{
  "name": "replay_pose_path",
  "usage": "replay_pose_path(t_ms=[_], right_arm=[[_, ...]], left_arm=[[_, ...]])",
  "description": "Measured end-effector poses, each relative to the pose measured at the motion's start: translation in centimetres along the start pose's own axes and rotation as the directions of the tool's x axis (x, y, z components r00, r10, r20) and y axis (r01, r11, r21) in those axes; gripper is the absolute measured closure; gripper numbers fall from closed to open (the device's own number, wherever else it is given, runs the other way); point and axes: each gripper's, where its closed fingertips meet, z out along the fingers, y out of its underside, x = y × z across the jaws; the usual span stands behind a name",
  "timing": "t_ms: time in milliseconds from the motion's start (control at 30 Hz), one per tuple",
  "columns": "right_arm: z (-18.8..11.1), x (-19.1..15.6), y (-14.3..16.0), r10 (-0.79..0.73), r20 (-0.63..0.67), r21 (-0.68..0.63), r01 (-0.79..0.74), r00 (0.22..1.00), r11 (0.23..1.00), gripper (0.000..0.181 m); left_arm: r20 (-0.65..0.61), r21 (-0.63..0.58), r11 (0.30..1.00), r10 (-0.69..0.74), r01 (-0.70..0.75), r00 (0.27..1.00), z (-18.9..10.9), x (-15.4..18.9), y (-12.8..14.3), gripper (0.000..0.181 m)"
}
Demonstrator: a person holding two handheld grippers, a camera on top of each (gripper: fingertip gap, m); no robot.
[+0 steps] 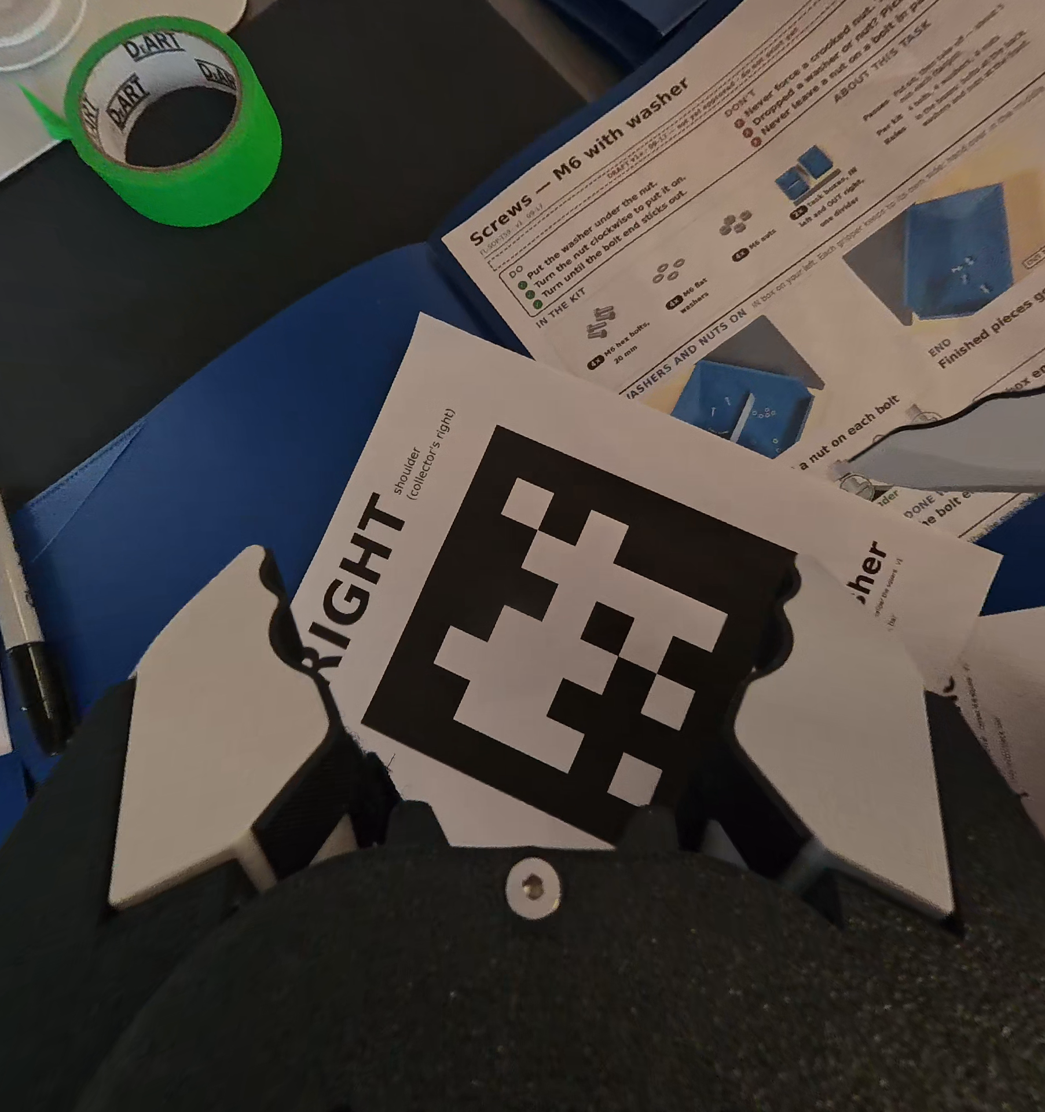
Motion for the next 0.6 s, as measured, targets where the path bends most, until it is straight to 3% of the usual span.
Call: replay_pose_path(t_ms=[600], right_arm=[[0.1,-0.2,-0.6,-0.014,-0.006,0.026,0.014,1.0,1.0,0.035]], left_arm=[[-0.017,-0.007,1.0,0.004,-0.004,1.0,1.2,0.0,0.1,0.033]])
